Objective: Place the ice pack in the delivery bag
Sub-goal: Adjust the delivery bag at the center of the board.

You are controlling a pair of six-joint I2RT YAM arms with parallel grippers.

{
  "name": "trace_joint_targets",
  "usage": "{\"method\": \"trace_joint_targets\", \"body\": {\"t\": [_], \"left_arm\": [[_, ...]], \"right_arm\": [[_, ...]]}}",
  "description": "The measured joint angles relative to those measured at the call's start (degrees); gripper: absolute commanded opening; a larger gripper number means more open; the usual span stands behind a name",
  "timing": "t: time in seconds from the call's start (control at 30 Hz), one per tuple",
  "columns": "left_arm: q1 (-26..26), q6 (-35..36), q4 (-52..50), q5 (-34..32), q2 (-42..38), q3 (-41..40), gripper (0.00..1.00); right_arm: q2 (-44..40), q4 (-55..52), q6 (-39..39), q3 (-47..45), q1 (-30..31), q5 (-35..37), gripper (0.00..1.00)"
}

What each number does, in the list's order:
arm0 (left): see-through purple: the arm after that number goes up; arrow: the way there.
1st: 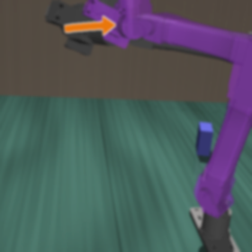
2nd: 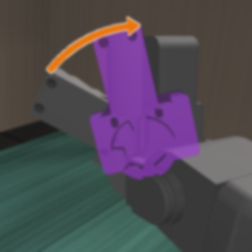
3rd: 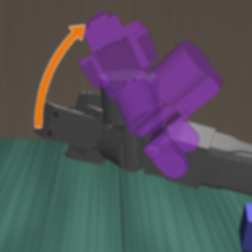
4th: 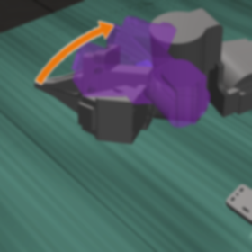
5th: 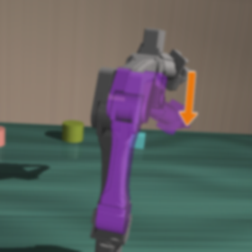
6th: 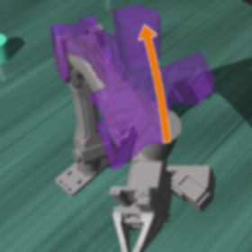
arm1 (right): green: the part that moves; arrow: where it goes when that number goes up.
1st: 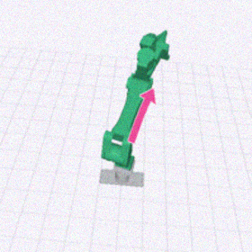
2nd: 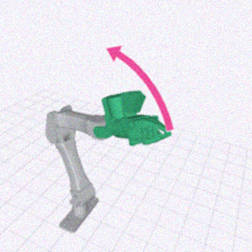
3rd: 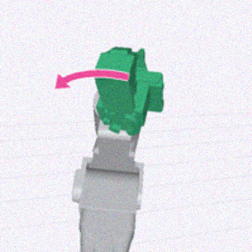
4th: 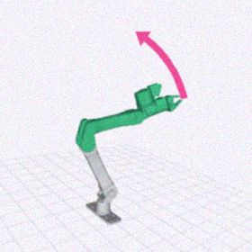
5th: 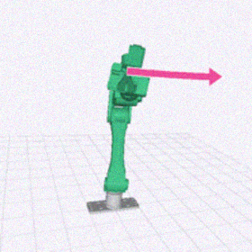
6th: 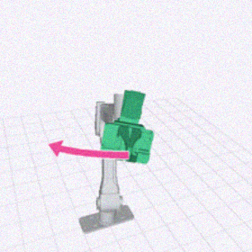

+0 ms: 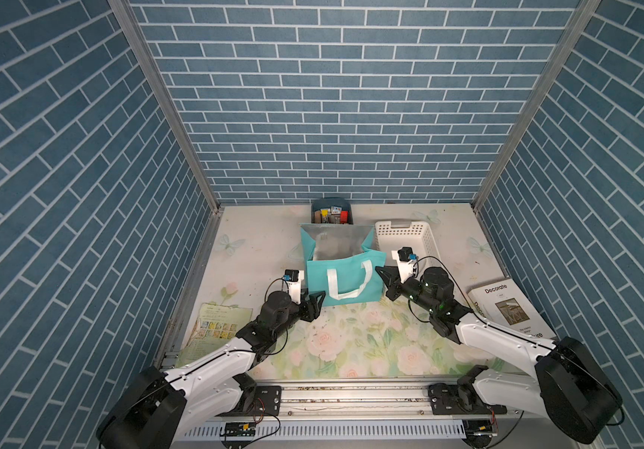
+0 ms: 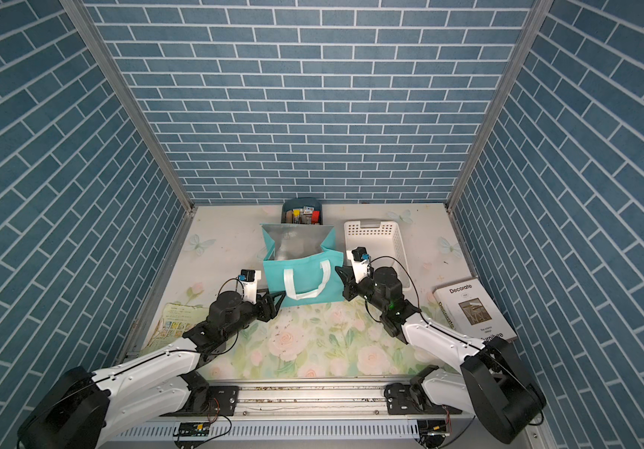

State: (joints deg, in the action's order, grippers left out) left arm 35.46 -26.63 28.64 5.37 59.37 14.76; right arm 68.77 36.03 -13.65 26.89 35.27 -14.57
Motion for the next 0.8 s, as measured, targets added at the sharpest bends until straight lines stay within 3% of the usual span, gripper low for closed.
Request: {"method": "trace_joint_targets", "body": {"t": [0.33, 0.47, 0.63, 0.8], "left_arm": [[-0.57, 1.22, 6.84, 9.62, 4.22, 1.16, 0.13], [-0.59, 0.98, 8.68, 13.77, 6.03, 1.16, 0.03], [-0.57, 0.33, 10.95, 16.22, 7.19, 0.7, 0.0], [-0.57, 0.24, 11.1, 15.39, 4.52, -1.09, 0.16]], "right_arm": [[1.53, -4.02, 0.66, 3.85, -0.07, 1.7, 0.0], [4.24, -5.88, 1.57, 6.97, -0.15, 2.62, 0.0], [6.1, -8.44, 2.05, 9.9, -0.37, 5.46, 0.0], [6.08, -8.44, 1.92, 9.73, -1.75, 5.99, 0.0]]}}
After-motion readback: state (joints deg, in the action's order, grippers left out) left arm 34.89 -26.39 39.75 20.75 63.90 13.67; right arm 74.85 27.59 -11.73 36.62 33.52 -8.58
